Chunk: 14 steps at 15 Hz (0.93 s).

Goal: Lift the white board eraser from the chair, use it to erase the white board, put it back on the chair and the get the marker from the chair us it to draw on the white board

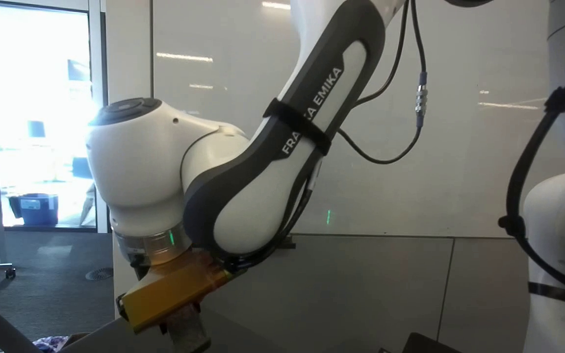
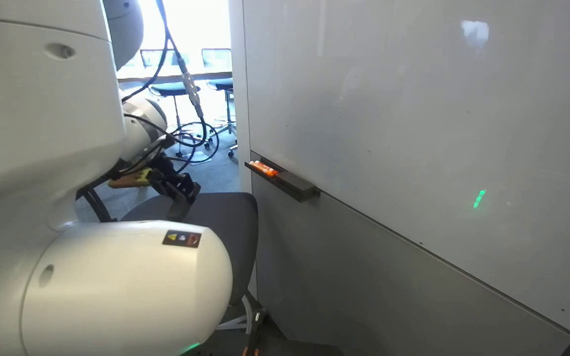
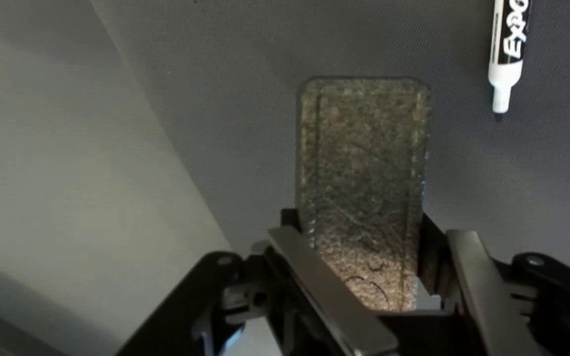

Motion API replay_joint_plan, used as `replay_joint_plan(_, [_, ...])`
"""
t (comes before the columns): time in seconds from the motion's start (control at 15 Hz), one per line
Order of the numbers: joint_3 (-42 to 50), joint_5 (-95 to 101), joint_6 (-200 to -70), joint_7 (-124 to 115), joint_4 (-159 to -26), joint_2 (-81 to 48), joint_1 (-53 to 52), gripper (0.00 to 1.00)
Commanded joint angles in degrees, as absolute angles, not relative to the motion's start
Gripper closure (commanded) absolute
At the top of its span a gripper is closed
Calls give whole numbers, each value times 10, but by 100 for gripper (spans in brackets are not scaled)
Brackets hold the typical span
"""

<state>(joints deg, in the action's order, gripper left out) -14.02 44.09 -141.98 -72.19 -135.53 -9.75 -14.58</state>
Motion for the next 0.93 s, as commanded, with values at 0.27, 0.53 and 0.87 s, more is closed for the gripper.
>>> replay_joint_plan(0.27, [-214, 343, -1394, -402, -1219, -230, -49, 69])
replay_joint_plan(0.53, [-147, 268, -1384, -262, -1168, -263, -89, 69])
replay_joint_plan(0.87, [-89, 218, -1408, -202, -1134, -303, -131, 19])
